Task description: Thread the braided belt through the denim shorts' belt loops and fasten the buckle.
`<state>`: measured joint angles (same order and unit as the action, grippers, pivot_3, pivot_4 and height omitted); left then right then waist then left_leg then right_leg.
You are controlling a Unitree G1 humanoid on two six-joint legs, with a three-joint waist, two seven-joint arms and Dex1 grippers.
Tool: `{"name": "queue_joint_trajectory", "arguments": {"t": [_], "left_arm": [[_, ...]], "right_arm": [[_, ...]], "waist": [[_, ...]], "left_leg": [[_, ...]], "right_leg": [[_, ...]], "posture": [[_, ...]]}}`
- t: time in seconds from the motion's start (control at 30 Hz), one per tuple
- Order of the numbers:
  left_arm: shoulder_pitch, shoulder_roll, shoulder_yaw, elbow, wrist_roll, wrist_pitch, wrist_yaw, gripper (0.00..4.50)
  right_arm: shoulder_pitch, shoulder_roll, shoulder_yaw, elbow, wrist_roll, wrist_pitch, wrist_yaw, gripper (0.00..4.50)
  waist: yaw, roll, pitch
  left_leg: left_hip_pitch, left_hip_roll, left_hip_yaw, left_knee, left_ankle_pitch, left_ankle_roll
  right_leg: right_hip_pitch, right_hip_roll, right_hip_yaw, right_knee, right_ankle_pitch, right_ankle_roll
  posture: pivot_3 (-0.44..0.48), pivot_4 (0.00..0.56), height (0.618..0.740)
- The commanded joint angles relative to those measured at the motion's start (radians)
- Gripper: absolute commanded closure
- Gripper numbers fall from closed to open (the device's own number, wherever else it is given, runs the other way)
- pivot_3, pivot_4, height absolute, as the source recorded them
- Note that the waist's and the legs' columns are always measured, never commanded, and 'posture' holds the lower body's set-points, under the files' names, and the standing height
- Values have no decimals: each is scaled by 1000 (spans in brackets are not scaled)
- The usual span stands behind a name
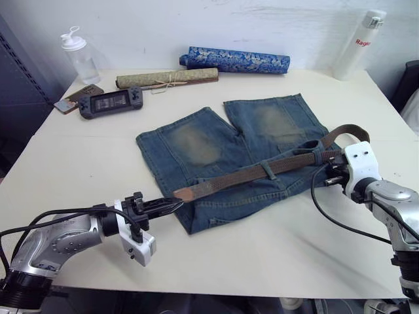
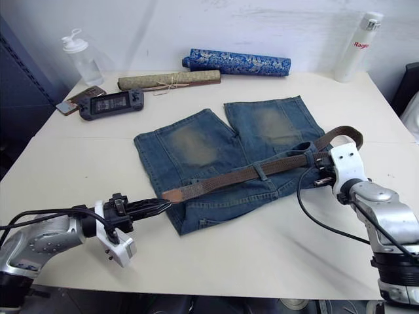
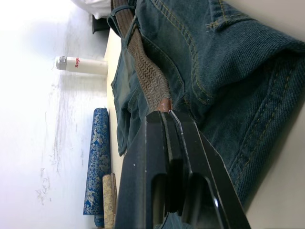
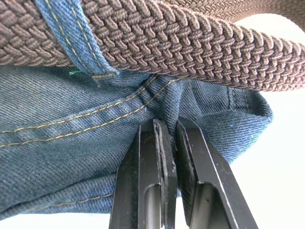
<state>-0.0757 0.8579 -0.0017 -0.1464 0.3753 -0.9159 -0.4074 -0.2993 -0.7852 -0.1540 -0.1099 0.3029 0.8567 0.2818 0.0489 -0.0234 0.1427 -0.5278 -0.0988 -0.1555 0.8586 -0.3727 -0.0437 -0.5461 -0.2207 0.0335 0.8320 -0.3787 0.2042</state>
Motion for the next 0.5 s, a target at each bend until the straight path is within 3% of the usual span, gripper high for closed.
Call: {"name": "queue_joint_trajectory", "arguments": {"t": [0.03,0.2,0.3,0.47,0.5], "left_arm": [[-21,-9,-1,-23,-29,0,1,4500],[-46,-24,-14,-17,-23,9,-1,4500],[-56,-34,-20,-17,-18,14,0,4500],[-69,-46,-26,-18,-13,19,0,4500],[-71,-47,-27,-17,-12,18,0,4500]], "right_arm": [[-19,-27,15,71,-87,-34,-13,4473],[-44,7,-8,78,-99,-53,-20,4473],[-46,46,-88,12,-39,-4,-26,4473],[-43,51,-231,-177,87,181,20,2416],[-57,53,-273,-213,130,230,31,1835]], "waist": [[-1,0,0],[-3,1,1],[-7,2,1],[-11,12,7],[-15,14,8]], "left_leg": [[0,0,0,0,0,0],[0,0,0,0,0,0],[-1,0,0,0,0,0],[-2,0,0,0,0,0],[-2,0,0,0,0,0]], "right_leg": [[0,0,0,0,0,0],[-1,0,0,0,0,0],[-1,0,0,0,0,0],[-3,0,1,1,0,0],[-3,0,1,1,0,0]], "posture": [[0,150,637],[0,150,637],[0,150,637],[0,150,637],[0,150,637]]}}
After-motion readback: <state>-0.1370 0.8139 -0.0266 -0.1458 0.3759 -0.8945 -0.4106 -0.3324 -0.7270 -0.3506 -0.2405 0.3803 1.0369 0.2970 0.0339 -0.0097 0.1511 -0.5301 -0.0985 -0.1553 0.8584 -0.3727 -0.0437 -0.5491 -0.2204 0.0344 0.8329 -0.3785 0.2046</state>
